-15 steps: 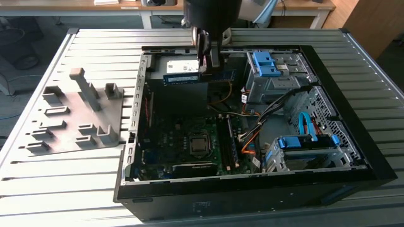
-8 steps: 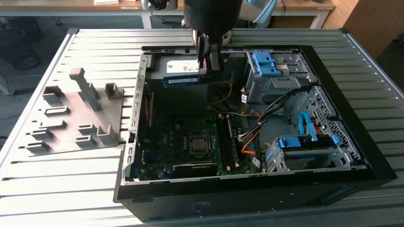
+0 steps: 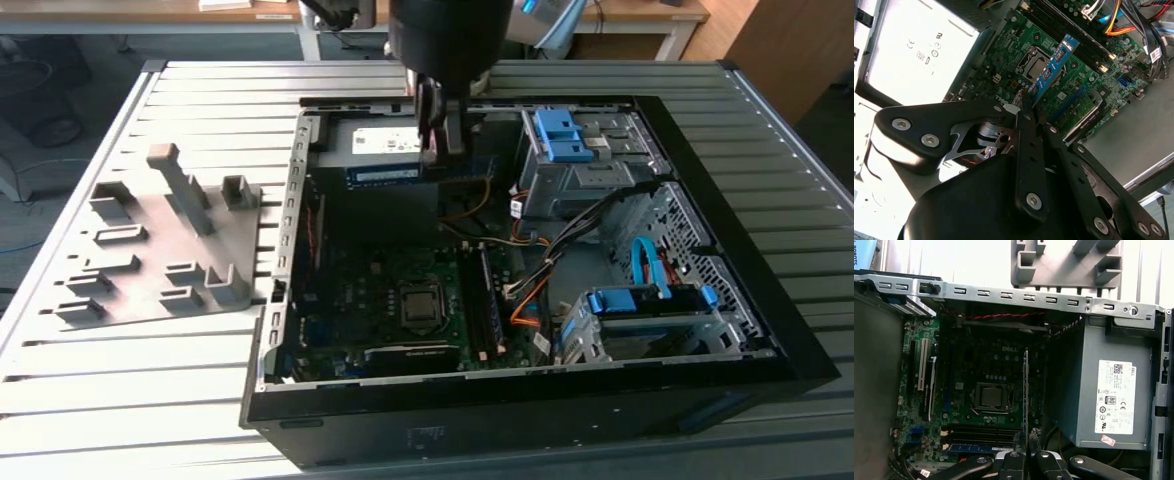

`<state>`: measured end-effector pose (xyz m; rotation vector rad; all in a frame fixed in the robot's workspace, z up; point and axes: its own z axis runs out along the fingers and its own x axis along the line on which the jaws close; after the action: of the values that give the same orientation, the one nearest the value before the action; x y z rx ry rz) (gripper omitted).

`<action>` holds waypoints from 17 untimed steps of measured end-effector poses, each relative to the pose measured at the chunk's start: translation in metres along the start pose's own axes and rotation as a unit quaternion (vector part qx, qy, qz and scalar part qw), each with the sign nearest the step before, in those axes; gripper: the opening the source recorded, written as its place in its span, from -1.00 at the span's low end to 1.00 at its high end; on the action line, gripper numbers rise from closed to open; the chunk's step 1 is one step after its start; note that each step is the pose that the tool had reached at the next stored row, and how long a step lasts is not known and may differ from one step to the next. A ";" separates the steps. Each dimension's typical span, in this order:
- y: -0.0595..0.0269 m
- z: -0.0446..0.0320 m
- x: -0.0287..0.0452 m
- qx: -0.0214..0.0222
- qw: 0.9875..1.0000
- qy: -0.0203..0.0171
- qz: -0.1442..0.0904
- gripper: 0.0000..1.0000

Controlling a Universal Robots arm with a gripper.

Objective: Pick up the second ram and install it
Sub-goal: 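Pick up the second ram and move it above second insertion slot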

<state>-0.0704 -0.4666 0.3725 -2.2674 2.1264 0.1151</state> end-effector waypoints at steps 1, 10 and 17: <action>0.0000 0.0007 0.0002 0.000 1.000 0.000 0.000 -0.72; 0.0000 0.0065 0.0054 0.000 1.000 0.000 0.000 -0.72; -0.0168 0.0164 0.0126 -0.001 1.000 0.000 0.000 -0.72</action>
<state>-0.0534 -0.4768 0.3548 -2.2681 2.1272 0.1169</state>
